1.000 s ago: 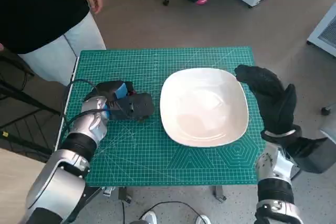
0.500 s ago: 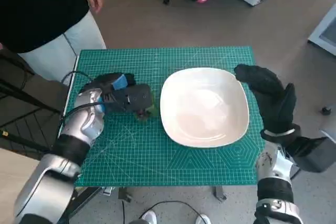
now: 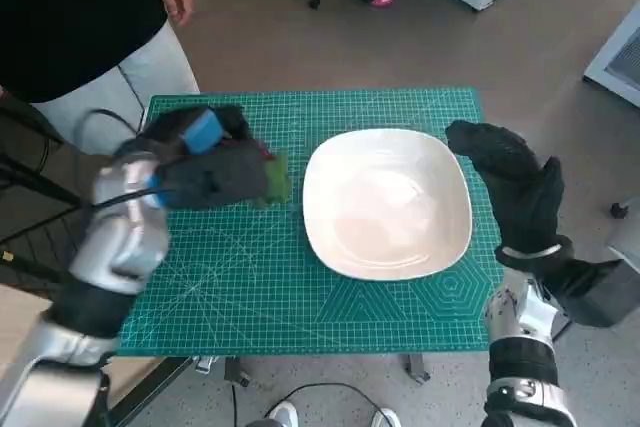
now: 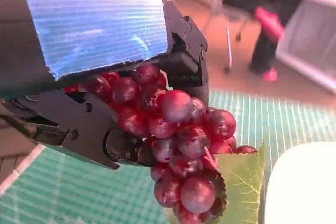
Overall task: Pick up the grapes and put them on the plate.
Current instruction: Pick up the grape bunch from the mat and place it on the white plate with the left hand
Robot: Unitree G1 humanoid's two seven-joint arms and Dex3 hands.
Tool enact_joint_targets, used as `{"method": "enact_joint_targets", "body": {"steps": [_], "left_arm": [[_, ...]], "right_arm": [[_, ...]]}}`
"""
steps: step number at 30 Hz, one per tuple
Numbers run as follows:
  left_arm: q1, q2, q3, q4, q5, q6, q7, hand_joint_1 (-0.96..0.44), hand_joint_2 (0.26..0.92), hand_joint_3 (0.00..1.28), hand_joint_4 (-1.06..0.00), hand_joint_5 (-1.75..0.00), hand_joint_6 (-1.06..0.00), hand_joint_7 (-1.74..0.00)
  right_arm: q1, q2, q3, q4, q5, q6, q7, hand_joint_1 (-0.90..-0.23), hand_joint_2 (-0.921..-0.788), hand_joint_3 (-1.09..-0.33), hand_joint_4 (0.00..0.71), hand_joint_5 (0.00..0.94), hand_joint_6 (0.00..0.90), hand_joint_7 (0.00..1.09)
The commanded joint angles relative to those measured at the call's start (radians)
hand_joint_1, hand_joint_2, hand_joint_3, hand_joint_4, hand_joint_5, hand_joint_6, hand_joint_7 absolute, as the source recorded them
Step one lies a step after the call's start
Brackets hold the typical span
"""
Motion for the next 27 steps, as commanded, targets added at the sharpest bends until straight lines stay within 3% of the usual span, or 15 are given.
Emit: {"method": "enact_joint_targets", "body": {"steps": [1, 10, 27], "left_arm": [[0.029, 0.015, 0.013, -0.057, 0.020, 0.029, -0.015, 0.00, 0.921, 0.17, -0.46, -1.31, -0.62, -1.24], [0.033, 0.008, 0.012, -0.068, 0.025, 0.046, -0.018, 0.00, 0.921, 0.13, -0.58, -1.32, -0.58, -1.16], [0.000, -0.021, -0.018, -0.056, 0.043, 0.066, -0.030, 0.00, 0.921, 0.13, -0.59, -1.28, -0.58, -1.19]], "right_arm": [[0.006, 0.010, 0.001, 0.020, 0.002, 0.002, 0.010, -0.384, -0.921, -0.531, 0.538, 0.000, 0.499, 0.00], [0.006, 0.009, 0.000, 0.023, 0.002, 0.000, 0.017, -0.385, -0.921, -0.530, 0.539, 0.001, 0.500, 0.00], [0.010, -0.001, -0.007, 0.021, 0.008, 0.002, 0.028, -0.381, -0.921, -0.527, 0.541, 0.001, 0.501, 0.00]]}}
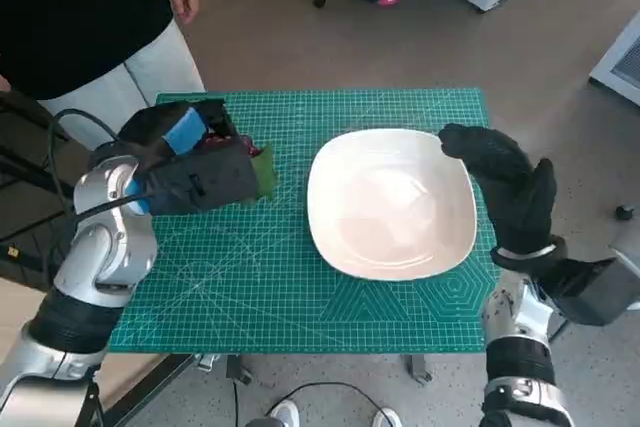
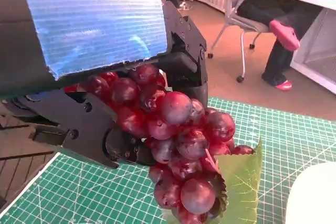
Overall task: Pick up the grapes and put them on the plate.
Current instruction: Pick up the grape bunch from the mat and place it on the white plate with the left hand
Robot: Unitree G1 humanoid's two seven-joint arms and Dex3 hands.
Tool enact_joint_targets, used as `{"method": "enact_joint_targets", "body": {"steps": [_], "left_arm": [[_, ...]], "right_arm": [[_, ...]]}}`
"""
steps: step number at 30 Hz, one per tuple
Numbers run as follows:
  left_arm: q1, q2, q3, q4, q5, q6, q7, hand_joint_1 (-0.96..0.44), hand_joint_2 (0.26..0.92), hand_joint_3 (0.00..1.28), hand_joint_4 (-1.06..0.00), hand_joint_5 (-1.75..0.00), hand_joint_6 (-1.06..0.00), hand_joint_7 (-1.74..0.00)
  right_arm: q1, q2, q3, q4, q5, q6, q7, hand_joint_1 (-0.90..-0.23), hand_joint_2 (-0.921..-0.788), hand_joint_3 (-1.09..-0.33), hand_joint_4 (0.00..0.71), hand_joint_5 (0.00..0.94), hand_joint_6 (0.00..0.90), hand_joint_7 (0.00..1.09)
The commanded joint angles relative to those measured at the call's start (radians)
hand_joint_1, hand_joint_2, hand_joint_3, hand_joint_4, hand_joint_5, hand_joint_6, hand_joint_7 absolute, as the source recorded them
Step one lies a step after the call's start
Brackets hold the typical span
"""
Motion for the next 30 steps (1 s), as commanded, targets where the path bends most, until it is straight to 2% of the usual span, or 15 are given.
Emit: {"method": "enact_joint_targets", "body": {"steps": [1, 5, 13, 18, 22, 30], "left_arm": [[-0.033, -0.022, -0.015, -0.005, 0.019, 0.010, -0.010, 0.00, 0.921, 0.13, -0.59, -1.29, -0.58, -1.18], [-0.055, -0.045, -0.028, 0.000, 0.021, 0.009, -0.010, 0.00, 0.921, 0.13, -0.59, -1.30, -0.57, -1.18], [-0.126, -0.107, -0.082, 0.009, 0.055, 0.025, -0.026, 0.00, 0.921, 0.14, -0.51, -1.32, -0.63, -1.18], [-0.187, -0.162, -0.109, 0.057, 0.057, 0.010, -0.024, 0.00, 0.921, 0.11, -0.58, -1.39, -0.67, -0.99], [-0.219, -0.203, -0.119, 0.095, 0.042, -0.031, -0.005, 0.00, 0.918, 0.08, -0.63, -1.38, -0.70, -0.92], [-0.284, -0.302, -0.144, 0.213, 0.026, -0.095, 0.031, 0.00, 0.920, 0.07, -0.64, -1.21, -0.65, -1.15]], "right_arm": [[0.011, -0.005, -0.005, 0.010, 0.006, 0.005, 0.009, -0.381, -0.921, -0.527, 0.542, 0.002, 0.502, 0.00], [0.010, -0.008, -0.006, 0.009, 0.006, 0.008, 0.008, -0.381, -0.921, -0.525, 0.542, 0.002, 0.503, 0.00], [0.011, -0.011, -0.006, 0.006, 0.006, 0.010, 0.005, -0.380, -0.921, -0.524, 0.543, 0.001, 0.503, 0.00], [0.014, -0.013, -0.005, 0.002, 0.004, 0.011, 0.001, -0.379, -0.921, -0.524, 0.545, 0.002, 0.504, 0.00], [0.019, -0.017, -0.007, -0.006, 0.007, 0.015, 0.001, -0.378, -0.921, -0.521, 0.549, 0.004, 0.506, 0.00], [0.033, -0.026, -0.014, -0.026, 0.015, 0.023, 0.002, -0.377, -0.921, -0.514, 0.552, 0.004, 0.509, 0.00]]}}
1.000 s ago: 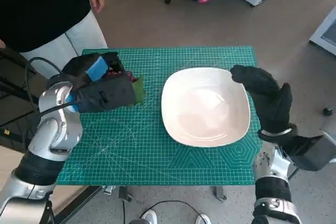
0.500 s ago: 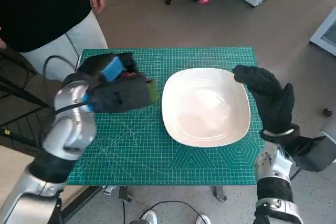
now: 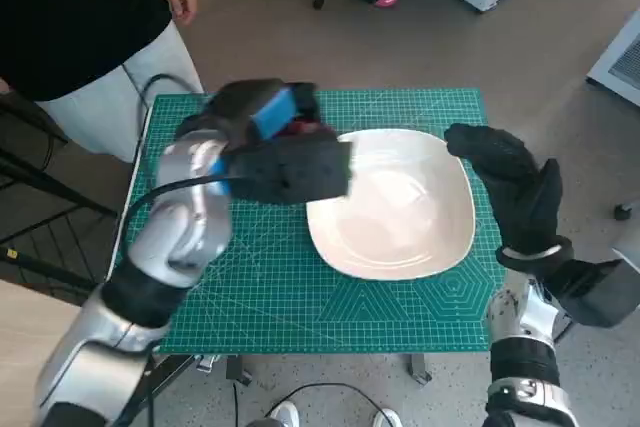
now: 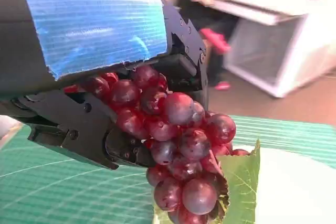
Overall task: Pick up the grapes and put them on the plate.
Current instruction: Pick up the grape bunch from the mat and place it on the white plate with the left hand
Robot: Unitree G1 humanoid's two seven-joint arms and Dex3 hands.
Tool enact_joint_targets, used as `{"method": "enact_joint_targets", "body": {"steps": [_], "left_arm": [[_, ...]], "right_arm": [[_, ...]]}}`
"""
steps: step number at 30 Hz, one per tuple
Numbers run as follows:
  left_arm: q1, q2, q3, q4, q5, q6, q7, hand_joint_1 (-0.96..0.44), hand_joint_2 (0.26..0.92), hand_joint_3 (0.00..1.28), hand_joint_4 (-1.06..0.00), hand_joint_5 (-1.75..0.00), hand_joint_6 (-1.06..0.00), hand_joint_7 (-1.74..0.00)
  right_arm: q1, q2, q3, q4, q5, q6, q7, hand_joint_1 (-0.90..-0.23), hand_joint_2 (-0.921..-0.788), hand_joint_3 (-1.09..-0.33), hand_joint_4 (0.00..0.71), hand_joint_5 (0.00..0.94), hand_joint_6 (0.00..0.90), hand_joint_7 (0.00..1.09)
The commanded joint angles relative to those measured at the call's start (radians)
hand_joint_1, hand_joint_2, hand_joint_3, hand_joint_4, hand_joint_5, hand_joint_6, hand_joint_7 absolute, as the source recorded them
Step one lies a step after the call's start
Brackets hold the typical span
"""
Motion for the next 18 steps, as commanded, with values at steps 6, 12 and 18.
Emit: {"method": "enact_joint_targets", "body": {"steps": [6, 12, 18], "left_arm": [[-0.098, -0.120, -0.057, 0.153, 0.004, -0.069, 0.031, 0.00, 0.920, 0.08, -0.65, -1.28, -0.64, -1.08], [-0.146, -0.180, -0.072, 0.269, -0.004, -0.133, 0.066, 0.00, 0.918, 0.05, -0.72, -1.23, -0.65, -1.04], [-0.204, -0.240, -0.082, 0.409, -0.008, -0.173, 0.094, 0.00, 0.917, 0.06, -0.69, -1.31, -0.68, -0.96]], "right_arm": [[0.043, -0.015, -0.012, -0.021, 0.010, 0.013, -0.001, -0.378, -0.921, -0.509, 0.555, 0.005, 0.512, 0.01], [0.055, -0.019, -0.016, -0.033, 0.012, 0.013, -0.002, -0.382, -0.921, -0.504, 0.558, 0.004, 0.507, 0.00], [0.063, -0.022, -0.019, -0.045, 0.013, 0.014, -0.006, -0.382, -0.921, -0.501, 0.558, 0.004, 0.503, 0.00]]}}
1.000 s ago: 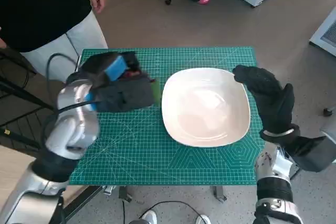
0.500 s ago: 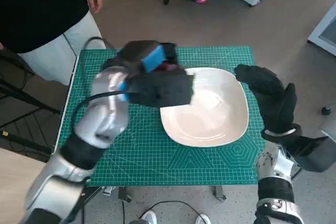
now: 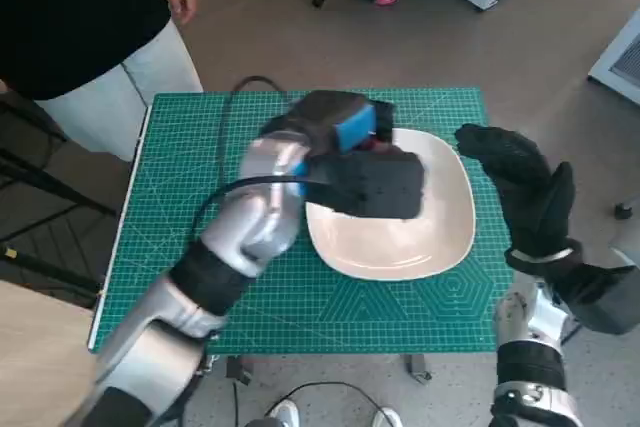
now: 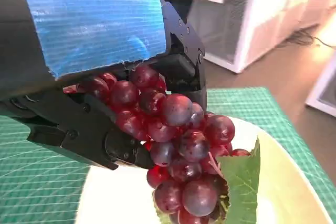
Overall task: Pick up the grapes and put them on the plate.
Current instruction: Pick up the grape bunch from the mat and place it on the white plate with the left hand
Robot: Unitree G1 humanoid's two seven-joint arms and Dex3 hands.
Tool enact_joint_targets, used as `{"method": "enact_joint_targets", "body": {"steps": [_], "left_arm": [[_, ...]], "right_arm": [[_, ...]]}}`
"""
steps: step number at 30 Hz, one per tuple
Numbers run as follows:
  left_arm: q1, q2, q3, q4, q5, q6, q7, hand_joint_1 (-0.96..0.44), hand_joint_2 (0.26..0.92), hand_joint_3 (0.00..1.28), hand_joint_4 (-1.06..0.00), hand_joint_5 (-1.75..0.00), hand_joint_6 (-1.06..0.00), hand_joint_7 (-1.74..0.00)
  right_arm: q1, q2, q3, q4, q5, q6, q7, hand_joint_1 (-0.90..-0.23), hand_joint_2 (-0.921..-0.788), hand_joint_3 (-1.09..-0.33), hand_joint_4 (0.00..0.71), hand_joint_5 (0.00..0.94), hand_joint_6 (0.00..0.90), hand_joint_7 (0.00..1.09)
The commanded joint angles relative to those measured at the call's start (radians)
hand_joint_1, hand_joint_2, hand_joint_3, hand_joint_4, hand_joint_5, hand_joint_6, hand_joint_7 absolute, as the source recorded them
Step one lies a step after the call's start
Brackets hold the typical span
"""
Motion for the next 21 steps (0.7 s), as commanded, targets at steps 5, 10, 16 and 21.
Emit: {"method": "enact_joint_targets", "body": {"steps": [5, 10, 16, 21], "left_arm": [[-0.105, -0.079, -0.006, 0.183, -0.014, -0.040, 0.040, 0.00, 0.920, 0.14, -0.57, -1.33, -0.59, -1.19], [-0.128, -0.109, -0.001, 0.255, -0.025, -0.049, 0.057, 0.00, 0.920, 0.20, -0.50, -1.36, -0.51, -1.31], [-0.139, -0.125, 0.003, 0.312, -0.038, -0.072, 0.084, 0.00, 0.903, 0.21, -0.52, -1.34, -0.52, -1.30], [-0.144, -0.128, 0.010, 0.340, -0.053, -0.092, 0.109, 0.00, 0.887, 0.22, -0.55, -1.31, -0.55, -1.28]], "right_arm": [[0.035, -0.005, -0.008, -0.011, 0.010, 0.012, -0.011, -0.382, -0.921, -0.500, 0.558, 0.003, 0.501, 0.00], [0.040, -0.003, -0.006, -0.020, 0.009, 0.014, -0.018, -0.384, -0.921, -0.501, 0.557, 0.002, 0.499, 0.00], [0.045, -0.003, -0.002, -0.032, 0.005, 0.016, -0.026, -0.387, -0.921, -0.502, 0.559, 0.002, 0.498, 0.00], [0.048, -0.002, 0.000, -0.037, 0.004, 0.017, -0.032, -0.387, -0.921, -0.504, 0.559, 0.002, 0.497, 0.00]]}}
